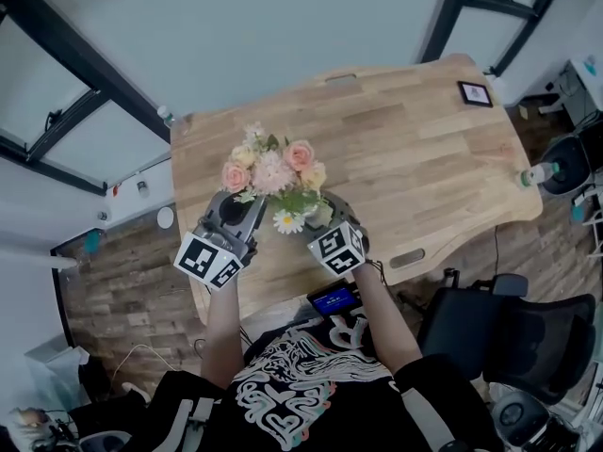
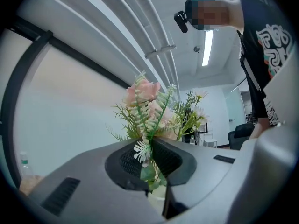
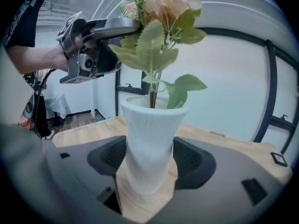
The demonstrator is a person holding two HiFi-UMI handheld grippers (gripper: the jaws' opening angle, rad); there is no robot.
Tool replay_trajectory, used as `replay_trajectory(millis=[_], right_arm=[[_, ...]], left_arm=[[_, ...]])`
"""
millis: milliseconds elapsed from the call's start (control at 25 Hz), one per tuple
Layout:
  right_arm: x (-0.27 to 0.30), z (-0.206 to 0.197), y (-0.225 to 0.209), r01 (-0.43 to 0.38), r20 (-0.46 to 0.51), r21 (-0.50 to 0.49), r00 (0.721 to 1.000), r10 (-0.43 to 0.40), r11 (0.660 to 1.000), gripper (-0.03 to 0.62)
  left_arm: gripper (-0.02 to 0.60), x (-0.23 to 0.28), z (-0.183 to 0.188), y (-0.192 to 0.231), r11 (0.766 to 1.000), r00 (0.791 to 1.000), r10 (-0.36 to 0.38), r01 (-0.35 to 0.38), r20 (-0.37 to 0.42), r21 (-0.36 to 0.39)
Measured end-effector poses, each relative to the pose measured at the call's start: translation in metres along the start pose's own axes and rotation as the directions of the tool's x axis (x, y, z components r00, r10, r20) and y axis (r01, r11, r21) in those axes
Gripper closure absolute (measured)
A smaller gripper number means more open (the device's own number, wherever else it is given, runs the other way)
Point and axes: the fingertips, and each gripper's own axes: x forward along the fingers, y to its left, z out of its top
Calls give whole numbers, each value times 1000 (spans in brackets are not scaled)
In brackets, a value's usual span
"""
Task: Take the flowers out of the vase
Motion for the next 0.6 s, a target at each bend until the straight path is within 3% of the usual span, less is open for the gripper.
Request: replay_trajectory(millis=[600], right_arm=[[0, 5, 0, 29, 15, 25, 999, -30, 999, 275]], left_arm=[[537, -25, 53, 27, 997, 994, 62, -58, 92, -45]])
